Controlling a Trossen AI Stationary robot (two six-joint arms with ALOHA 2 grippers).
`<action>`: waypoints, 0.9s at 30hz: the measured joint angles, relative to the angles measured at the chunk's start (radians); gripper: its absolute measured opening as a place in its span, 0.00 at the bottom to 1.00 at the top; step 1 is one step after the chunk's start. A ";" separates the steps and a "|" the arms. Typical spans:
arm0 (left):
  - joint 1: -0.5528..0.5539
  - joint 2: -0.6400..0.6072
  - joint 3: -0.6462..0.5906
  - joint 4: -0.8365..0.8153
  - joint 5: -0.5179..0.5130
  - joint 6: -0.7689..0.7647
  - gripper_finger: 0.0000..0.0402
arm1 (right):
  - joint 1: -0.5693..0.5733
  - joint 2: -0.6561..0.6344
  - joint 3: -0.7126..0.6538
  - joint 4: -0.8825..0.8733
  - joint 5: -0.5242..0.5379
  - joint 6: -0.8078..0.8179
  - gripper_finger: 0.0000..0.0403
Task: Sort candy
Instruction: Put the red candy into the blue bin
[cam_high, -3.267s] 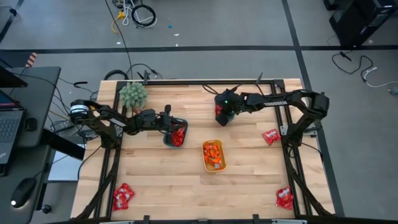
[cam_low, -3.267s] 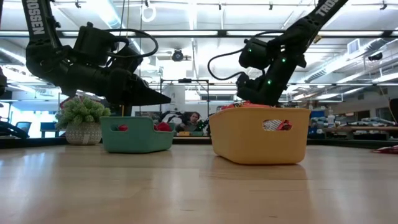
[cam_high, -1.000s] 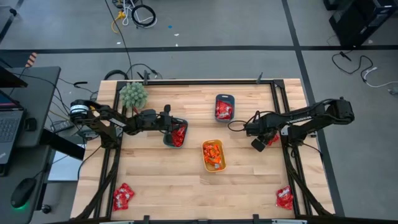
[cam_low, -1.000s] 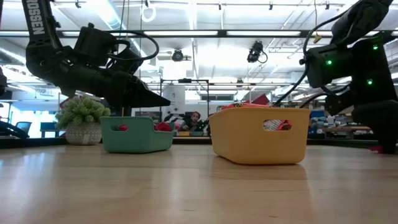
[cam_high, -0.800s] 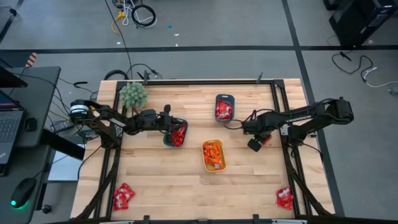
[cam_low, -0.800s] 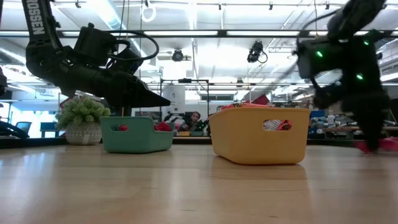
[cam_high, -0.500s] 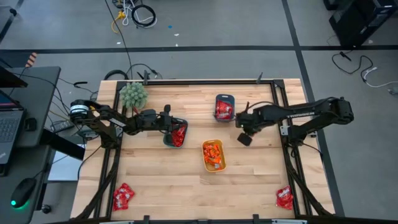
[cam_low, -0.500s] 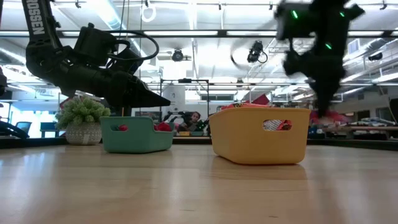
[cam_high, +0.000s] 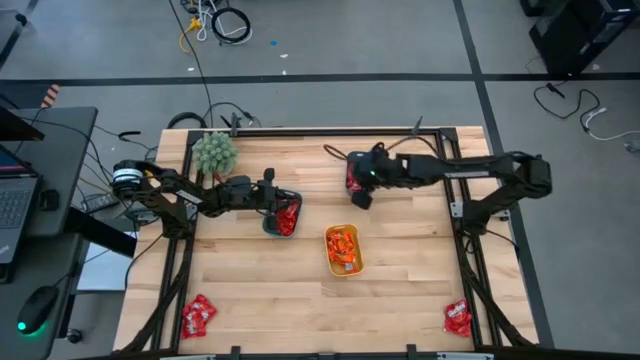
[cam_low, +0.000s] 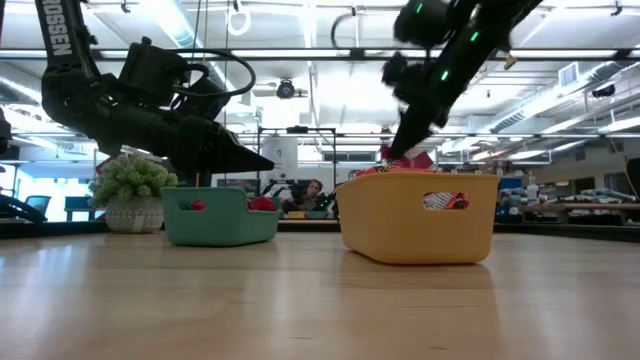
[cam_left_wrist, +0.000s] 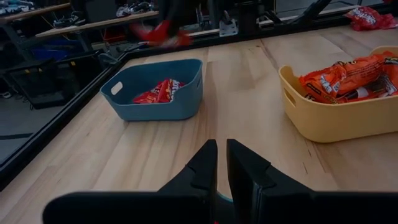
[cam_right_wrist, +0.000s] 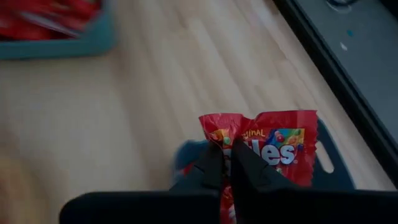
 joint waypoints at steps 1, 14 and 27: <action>0.000 0.000 0.000 0.000 0.000 0.000 0.09 | -0.022 0.026 0.000 0.018 -0.004 -0.008 0.02; 0.000 0.000 0.000 0.010 -0.061 -0.020 0.09 | -0.179 0.230 -0.001 0.094 -0.024 0.088 0.08; 0.000 -0.056 0.000 -0.016 0.017 -0.052 0.06 | -0.122 0.132 -0.001 0.072 -0.025 0.135 0.54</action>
